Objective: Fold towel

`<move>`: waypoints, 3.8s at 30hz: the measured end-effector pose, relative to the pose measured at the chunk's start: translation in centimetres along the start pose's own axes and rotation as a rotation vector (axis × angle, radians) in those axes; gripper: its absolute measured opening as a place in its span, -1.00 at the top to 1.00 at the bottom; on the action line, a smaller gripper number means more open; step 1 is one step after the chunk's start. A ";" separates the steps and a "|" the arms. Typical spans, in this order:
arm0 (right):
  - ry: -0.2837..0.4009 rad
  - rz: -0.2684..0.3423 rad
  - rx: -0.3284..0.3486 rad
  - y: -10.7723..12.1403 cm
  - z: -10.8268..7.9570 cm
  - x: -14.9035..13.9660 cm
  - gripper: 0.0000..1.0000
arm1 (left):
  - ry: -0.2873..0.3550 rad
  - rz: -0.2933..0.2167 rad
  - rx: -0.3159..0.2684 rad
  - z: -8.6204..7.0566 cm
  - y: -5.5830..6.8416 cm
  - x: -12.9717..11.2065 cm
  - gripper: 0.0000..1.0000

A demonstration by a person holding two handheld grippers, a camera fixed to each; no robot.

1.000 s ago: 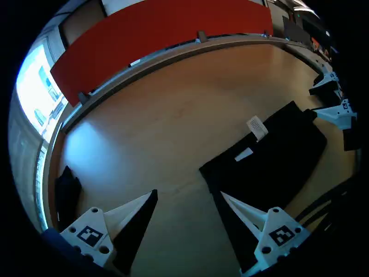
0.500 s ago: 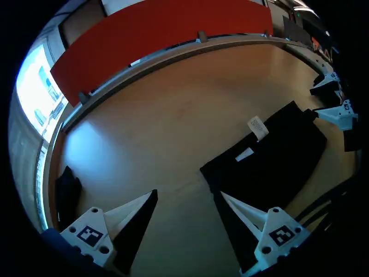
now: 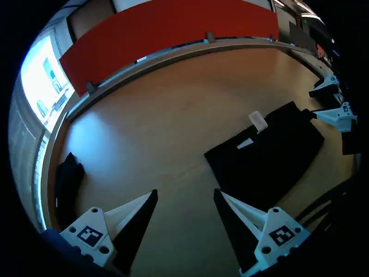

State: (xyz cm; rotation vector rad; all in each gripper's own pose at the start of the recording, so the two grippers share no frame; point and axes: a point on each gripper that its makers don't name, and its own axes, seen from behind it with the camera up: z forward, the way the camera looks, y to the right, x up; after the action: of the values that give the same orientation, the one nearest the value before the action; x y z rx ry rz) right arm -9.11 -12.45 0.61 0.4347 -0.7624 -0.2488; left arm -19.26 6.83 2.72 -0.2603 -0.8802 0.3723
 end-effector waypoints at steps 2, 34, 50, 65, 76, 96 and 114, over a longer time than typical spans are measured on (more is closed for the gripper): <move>0.003 -0.004 0.006 -0.5 0.0 0.1 -1.00 | 0.000 -0.017 0.004 -0.5 -0.2 -0.6 -0.80; -0.007 -0.144 0.210 -12.4 2.1 0.4 -1.00 | -0.051 -0.286 0.144 -9.5 -4.0 -14.0 -0.80; -0.029 -0.153 0.238 -14.2 2.8 -0.8 -1.00 | -0.050 -0.319 0.153 -10.3 -4.3 -15.3 -0.80; -0.044 -0.150 0.233 -13.6 4.5 -0.5 -1.00 | -0.055 -0.328 0.153 -10.0 -4.5 -15.3 -0.80; -0.045 -0.158 0.223 -12.7 5.6 0.4 -1.00 | -0.057 -0.335 0.153 -10.0 -4.8 -15.1 -0.80; -0.040 -0.149 0.226 -13.4 4.5 0.3 -1.00 | -0.052 -0.327 0.147 -10.0 -4.8 -14.9 -0.79; -0.044 -0.153 0.219 -13.5 4.8 0.1 -1.00 | -0.046 -0.334 0.146 -10.3 -5.0 -15.1 -0.79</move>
State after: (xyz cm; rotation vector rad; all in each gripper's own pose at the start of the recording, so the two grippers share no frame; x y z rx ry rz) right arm -13.27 -25.79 -2.58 0.6984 -0.8039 -0.3198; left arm -18.82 -4.78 -12.25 0.0319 -0.9192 0.1309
